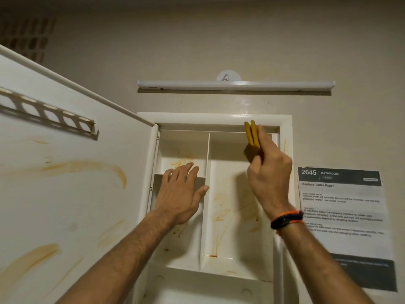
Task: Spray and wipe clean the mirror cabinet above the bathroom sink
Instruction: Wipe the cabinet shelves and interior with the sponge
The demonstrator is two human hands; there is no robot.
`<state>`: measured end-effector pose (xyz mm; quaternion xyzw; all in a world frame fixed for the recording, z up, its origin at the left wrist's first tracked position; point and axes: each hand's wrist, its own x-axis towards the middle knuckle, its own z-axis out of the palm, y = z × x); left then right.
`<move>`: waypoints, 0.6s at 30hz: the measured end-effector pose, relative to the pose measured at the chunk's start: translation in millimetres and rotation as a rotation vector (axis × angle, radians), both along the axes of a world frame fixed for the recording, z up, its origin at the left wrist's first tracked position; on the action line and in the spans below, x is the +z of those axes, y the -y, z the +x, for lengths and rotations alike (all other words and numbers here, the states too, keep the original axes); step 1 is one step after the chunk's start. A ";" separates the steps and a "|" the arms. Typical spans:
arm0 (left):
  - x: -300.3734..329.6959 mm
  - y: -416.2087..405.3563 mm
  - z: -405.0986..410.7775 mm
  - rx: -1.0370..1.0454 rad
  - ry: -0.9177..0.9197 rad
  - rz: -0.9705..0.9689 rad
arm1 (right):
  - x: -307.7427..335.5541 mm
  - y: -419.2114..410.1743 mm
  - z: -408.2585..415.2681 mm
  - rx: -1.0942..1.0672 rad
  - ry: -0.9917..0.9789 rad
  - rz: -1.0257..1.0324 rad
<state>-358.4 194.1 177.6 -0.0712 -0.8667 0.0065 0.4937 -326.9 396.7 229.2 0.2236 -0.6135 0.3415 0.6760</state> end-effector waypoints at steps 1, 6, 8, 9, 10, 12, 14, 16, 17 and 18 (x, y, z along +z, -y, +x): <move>0.2 -0.4 0.1 0.000 -0.005 -0.003 | -7.7 3.6 -1.0 0.082 0.049 -0.093; -0.9 -0.3 -0.4 -0.009 -0.008 -0.007 | -26.9 17.0 -26.3 0.308 0.293 -0.407; -1.5 0.2 -0.8 -0.011 -0.018 -0.003 | -24.1 23.4 -31.7 0.227 0.176 -0.355; -1.6 0.7 -1.3 -0.011 -0.025 0.000 | -21.8 26.1 -37.1 0.149 0.102 -0.265; -1.7 0.7 -1.3 -0.007 -0.030 0.000 | -19.6 28.7 -43.2 0.048 0.044 -0.147; -1.5 0.5 -1.4 -0.003 -0.032 -0.006 | -15.4 34.2 -58.0 -0.176 0.018 0.107; -1.6 0.4 -1.4 -0.003 -0.028 -0.007 | -13.5 40.6 -71.6 -0.322 0.051 0.350; -1.0 0.1 -0.9 -0.005 -0.031 -0.008 | -16.4 44.8 -83.2 -0.446 0.120 0.549; -0.9 0.0 -0.9 -0.004 -0.033 -0.010 | -19.0 45.2 -89.4 -0.483 0.156 0.599; -0.8 -0.2 -0.7 -0.001 -0.036 -0.012 | -21.4 45.2 -94.5 -0.502 0.184 0.616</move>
